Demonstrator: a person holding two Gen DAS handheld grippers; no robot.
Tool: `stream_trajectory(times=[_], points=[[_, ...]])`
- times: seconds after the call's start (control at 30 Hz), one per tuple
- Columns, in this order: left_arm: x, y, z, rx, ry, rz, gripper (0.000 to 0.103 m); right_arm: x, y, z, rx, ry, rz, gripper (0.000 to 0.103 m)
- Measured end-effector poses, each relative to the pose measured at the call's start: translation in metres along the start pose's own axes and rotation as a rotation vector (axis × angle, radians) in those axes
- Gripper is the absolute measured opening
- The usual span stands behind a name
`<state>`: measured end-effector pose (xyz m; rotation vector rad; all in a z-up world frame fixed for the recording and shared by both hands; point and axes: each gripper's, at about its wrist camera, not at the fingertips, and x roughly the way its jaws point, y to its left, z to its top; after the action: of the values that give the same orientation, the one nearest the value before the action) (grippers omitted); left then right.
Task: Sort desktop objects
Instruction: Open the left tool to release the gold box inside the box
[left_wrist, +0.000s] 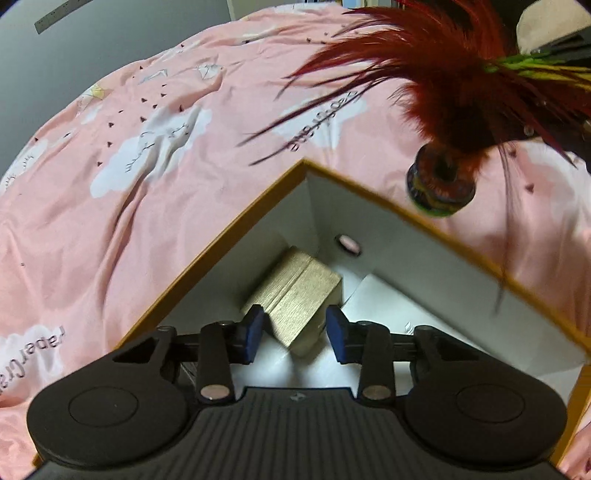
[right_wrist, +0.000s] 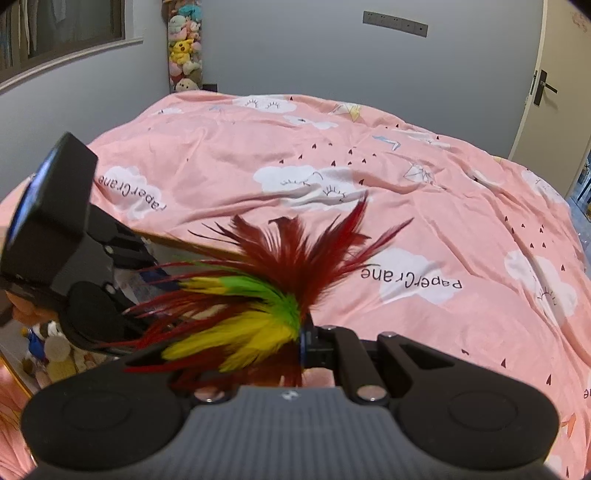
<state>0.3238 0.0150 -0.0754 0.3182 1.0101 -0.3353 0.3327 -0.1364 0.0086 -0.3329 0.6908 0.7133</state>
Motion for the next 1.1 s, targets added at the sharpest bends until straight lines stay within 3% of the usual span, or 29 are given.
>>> stream_trajectory(times=[0.17, 0.37, 0.43, 0.63, 0.83, 1.1], points=[[0.002, -0.004, 0.006, -0.023, -0.031, -0.029, 0.042, -0.007, 0.005, 0.003, -0.006, -0.021, 0.014, 0.009], [-0.004, -0.004, 0.003, -0.026, -0.031, -0.006, 0.043, -0.011, 0.007, 0.002, -0.012, -0.027, 0.021, 0.009], [-0.005, -0.001, -0.001, -0.019, -0.010, 0.007, 0.048, -0.012, 0.007, 0.001, -0.010, -0.027, 0.023, 0.009], [0.000, 0.008, -0.009, -0.033, 0.040, 0.012, 0.051, -0.008, 0.006, 0.000, 0.001, -0.021, 0.032, 0.009], [0.010, 0.004, -0.008, -0.022, 0.038, -0.005, 0.044, -0.009, 0.009, 0.000, -0.004, -0.021, 0.036, 0.009], [0.015, -0.006, 0.003, -0.027, 0.022, -0.027, 0.043, -0.012, 0.007, 0.003, 0.004, -0.038, 0.033, 0.009]])
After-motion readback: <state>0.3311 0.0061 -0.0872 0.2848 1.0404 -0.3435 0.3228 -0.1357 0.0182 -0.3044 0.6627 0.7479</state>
